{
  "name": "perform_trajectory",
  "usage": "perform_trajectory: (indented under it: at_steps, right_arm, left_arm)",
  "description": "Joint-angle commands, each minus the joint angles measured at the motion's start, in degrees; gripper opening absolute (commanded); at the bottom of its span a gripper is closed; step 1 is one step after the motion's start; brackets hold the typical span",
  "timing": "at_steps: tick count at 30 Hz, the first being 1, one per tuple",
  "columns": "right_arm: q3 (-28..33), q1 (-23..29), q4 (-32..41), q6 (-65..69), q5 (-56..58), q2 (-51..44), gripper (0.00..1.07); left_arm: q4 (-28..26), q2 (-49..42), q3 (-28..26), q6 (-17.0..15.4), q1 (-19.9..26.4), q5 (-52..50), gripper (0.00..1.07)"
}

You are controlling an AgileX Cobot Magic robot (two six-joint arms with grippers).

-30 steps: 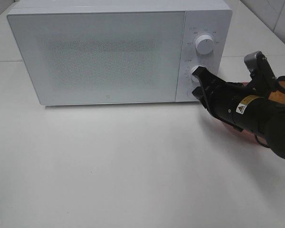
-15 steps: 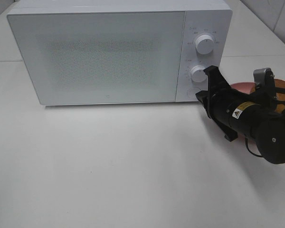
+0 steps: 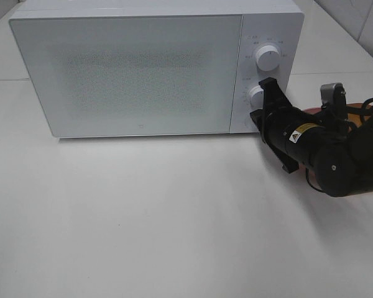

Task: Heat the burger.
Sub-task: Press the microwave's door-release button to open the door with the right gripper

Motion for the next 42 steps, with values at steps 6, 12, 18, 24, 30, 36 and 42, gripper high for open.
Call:
perform_trajectory:
  at_steps: [6, 12, 18, 24, 30, 36, 42]
  right_arm:
    - [-2.69, 0.0, 0.29, -0.8, 0.06, 3.21, 0.0]
    - [-4.87, 0.0, 3.44, -4.76, 2.23, 3.5, 0.0]
    - [-7.1, 0.0, 5.79, -8.48, 5.44, 3.5, 0.0]
    - [-8.54, -0.17, 7.85, -9.91, 5.79, 3.5, 0.0]
    - [-9.34, -0.17, 7.62, -8.77, 5.27, 4.18, 0.0]
    - [-9.51, -0.17, 6.88, -4.76, 0.63, 6.3, 0.0]
    - [-11.8, -0.17, 6.02, -4.81, -0.97, 6.3, 0.0]
  left_arm:
    - [-0.23, -1.26, 0.06, 0.0, -0.17, -0.74, 0.0]
    - [-0.23, -1.26, 0.06, 0.0, -0.17, -0.74, 0.0]
    - [-0.23, -1.26, 0.06, 0.0, -0.17, -0.74, 0.0]
    - [-0.23, -1.26, 0.06, 0.0, -0.17, -0.74, 0.0]
    - [-0.23, -1.26, 0.06, 0.0, -0.17, -0.74, 0.0]
    - [-0.23, -1.26, 0.06, 0.0, -0.17, -0.74, 0.0]
    - [-0.23, -1.26, 0.06, 0.0, -0.17, -0.74, 0.0]
